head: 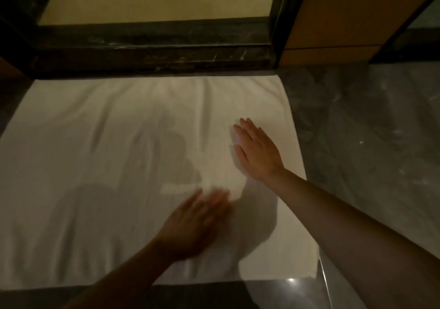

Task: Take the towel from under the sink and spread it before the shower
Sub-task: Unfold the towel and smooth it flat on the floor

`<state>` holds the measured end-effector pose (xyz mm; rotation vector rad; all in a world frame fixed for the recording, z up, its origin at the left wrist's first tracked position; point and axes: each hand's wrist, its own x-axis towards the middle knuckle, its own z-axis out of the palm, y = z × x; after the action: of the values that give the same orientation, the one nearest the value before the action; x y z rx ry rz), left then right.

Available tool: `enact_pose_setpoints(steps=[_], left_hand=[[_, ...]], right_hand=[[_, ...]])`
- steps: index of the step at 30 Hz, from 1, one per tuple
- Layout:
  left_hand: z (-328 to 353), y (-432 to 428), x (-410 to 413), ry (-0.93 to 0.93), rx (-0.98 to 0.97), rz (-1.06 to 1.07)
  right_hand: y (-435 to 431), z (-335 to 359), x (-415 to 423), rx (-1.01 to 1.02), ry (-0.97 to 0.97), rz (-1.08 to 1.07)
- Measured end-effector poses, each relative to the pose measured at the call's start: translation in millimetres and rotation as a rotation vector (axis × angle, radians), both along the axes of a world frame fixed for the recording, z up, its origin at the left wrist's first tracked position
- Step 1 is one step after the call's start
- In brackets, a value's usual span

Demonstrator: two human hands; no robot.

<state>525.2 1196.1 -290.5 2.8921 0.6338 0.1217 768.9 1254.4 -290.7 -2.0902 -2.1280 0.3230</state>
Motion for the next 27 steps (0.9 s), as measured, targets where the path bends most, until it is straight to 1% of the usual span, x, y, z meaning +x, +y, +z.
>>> enact_pose_setpoints(steps=[1,3,4,6,10,14,18,23,27], left_hand=[[3,20,13,-0.016,-0.018,0.142],[7,62,38,0.020,-0.036,0.385],[7,82,47,0.052,-0.048,0.467],[-2,113,60,0.128,-0.072,0.558],[-20,131,78,0.198,-0.072,0.582],[-27,136,84,0.171,-0.028,0.553],[-27,162,95,0.180,-0.013,0.514],[-22,192,122,0.137,-0.073,0.565],[-25,194,128,0.118,-0.032,0.577]], right_hand=[[7,-1,1,-0.002,-0.004,-0.026],[24,-1,2,-0.010,-0.004,-0.043],[32,-2,3,-0.012,-0.014,-0.041],[50,-2,4,-0.012,-0.042,-0.033],[88,-10,2,0.006,-0.059,-0.041],[111,-29,20,-0.049,-0.028,-0.134],[115,-40,49,0.001,-0.040,-0.193],[119,-38,82,0.009,-0.059,-0.287],[122,-35,99,-0.022,-0.065,-0.291]])
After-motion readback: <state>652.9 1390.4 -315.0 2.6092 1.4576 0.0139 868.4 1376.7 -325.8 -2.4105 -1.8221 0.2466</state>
